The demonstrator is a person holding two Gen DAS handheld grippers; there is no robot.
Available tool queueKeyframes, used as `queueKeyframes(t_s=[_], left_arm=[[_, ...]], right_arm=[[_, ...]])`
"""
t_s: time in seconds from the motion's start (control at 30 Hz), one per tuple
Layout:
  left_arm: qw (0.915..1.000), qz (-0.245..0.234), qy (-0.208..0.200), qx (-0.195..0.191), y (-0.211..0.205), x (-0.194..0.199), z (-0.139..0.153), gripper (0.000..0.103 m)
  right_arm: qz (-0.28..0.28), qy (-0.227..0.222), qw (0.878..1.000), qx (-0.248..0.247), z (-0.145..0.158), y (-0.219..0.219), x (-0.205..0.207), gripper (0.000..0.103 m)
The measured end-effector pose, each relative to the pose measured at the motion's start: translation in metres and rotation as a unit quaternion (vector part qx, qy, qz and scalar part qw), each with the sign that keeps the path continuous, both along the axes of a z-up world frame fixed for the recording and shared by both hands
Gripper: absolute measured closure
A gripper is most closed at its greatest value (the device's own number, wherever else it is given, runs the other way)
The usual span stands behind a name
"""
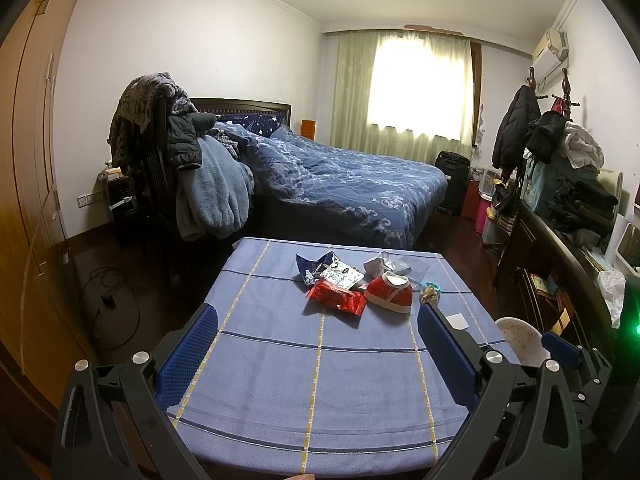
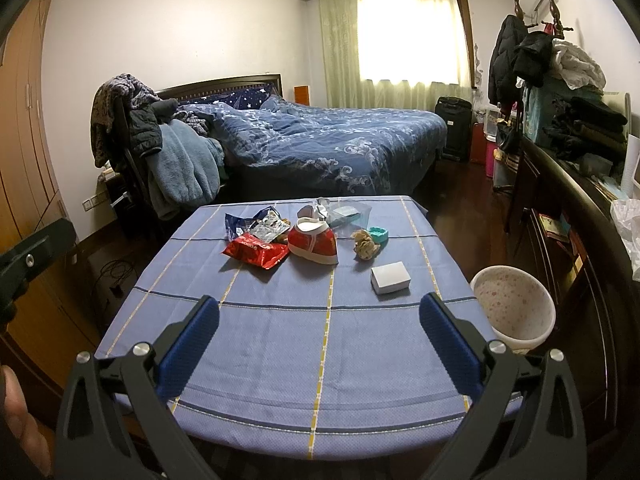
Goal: Collect trash
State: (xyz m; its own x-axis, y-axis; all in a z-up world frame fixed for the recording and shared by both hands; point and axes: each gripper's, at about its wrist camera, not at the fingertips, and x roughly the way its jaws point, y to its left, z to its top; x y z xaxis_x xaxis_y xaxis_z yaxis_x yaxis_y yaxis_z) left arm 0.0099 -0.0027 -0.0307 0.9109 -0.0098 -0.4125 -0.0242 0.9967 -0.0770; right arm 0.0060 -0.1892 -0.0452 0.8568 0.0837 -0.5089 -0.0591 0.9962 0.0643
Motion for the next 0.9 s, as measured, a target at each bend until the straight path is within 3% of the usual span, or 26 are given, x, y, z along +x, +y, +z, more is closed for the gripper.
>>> queueKeyframes(t_s=[0.9], left_arm=[[1.0000,0.000,0.001,0.001,-0.0017,0.0002,0.0024,0.004]], right_arm=[[0.000,-0.003,1.000,0.000,0.0025,0.0011,0.0002,0.003]])
